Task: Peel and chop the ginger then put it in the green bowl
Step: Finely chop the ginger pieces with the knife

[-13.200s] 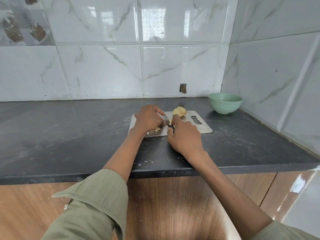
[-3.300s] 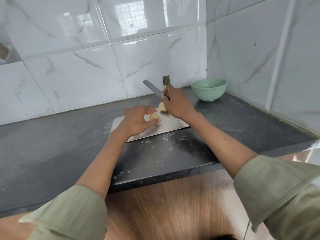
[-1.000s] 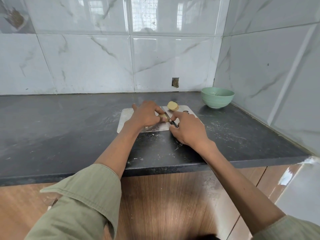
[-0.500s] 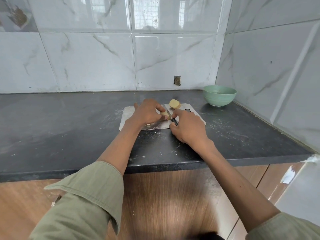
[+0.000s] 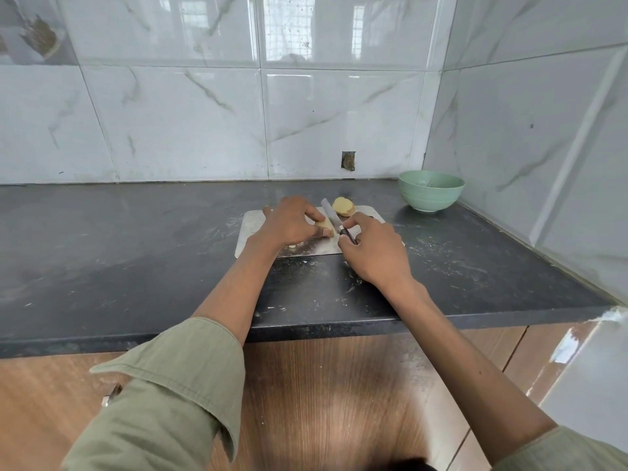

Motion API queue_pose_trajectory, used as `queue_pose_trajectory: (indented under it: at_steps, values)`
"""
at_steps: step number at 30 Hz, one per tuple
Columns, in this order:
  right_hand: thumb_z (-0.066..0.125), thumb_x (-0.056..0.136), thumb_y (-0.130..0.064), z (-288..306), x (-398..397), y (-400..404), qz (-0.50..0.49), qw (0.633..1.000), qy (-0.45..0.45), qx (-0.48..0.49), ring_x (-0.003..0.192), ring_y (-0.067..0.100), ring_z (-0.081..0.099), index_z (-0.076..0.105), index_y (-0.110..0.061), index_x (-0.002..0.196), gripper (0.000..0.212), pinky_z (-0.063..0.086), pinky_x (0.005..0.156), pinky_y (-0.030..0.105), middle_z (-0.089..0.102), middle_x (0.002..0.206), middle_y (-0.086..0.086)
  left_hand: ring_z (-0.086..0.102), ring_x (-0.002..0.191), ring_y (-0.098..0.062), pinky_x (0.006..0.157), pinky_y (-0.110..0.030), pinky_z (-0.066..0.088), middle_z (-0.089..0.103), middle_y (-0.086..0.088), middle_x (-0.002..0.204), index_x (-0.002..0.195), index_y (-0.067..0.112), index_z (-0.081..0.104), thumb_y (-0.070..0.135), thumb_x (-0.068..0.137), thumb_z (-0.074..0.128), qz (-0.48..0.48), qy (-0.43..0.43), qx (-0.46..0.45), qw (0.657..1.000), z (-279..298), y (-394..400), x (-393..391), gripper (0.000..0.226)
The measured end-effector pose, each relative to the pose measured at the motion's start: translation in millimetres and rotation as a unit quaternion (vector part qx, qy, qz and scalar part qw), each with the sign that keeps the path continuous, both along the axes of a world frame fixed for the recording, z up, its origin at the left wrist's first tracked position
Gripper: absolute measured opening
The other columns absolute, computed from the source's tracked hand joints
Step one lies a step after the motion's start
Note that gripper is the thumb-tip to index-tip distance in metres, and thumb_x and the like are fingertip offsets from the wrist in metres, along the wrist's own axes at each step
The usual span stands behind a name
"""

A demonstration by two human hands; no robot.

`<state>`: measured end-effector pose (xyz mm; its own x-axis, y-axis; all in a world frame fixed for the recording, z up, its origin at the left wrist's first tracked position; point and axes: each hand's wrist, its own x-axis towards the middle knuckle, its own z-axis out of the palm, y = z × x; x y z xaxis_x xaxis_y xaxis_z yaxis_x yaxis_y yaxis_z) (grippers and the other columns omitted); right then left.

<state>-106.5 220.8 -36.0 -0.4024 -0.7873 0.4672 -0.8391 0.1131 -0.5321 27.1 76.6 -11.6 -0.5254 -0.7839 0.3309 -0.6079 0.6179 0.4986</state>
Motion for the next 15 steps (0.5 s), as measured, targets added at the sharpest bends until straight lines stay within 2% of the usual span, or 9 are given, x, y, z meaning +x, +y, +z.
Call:
queue_pose_trajectory:
  at_steps: [3,8,13,15]
  values:
    - [0.057,0.090,-0.040,0.4,2.0,0.6,-0.004,1.000,0.015,0.005,0.093,0.025,0.058,0.063,-0.034,0.117,0.028,0.039,0.072,0.034,0.068,0.098,0.002,0.052,0.131,-0.015,0.115,-0.064,0.026,0.074,0.019,0.115,0.103,0.035,0.081,0.056,0.072,0.088,-0.001,0.001,0.001,1.000,-0.2,-0.1,-0.7,0.037]
    - [0.057,0.091,-0.037,0.5,3.6,0.8,-0.004,0.999,0.040,0.009,0.098,0.026,0.059,0.063,-0.030,0.117,0.028,0.040,0.072,0.035,0.069,0.095,0.002,0.055,0.125,-0.013,0.113,-0.064,0.029,0.073,0.023,0.102,0.094,0.039,0.081,0.058,0.070,0.088,-0.012,0.008,0.008,1.000,-3.1,-5.7,-1.0,0.031]
    - [0.060,0.089,-0.034,1.5,3.1,-3.3,0.010,0.999,0.045,0.018,0.098,0.029,0.059,0.064,-0.028,0.112,0.024,0.039,0.072,0.035,0.069,0.095,0.005,0.059,0.124,-0.012,0.111,-0.058,0.036,0.075,0.022,0.108,0.102,0.038,0.080,0.056,0.072,0.088,-0.006,-0.001,0.008,1.000,-4.5,-7.3,-2.6,0.036]
    - [0.063,0.087,-0.035,4.0,-0.5,-7.4,0.016,0.999,0.031,0.031,0.096,0.030,0.060,0.064,-0.029,0.109,0.023,0.040,0.072,0.035,0.068,0.093,0.005,0.059,0.123,-0.013,0.113,-0.059,0.033,0.075,0.022,0.108,0.101,0.039,0.080,0.057,0.071,0.088,0.001,-0.010,-0.001,1.000,-2.7,-6.8,-2.6,0.036]
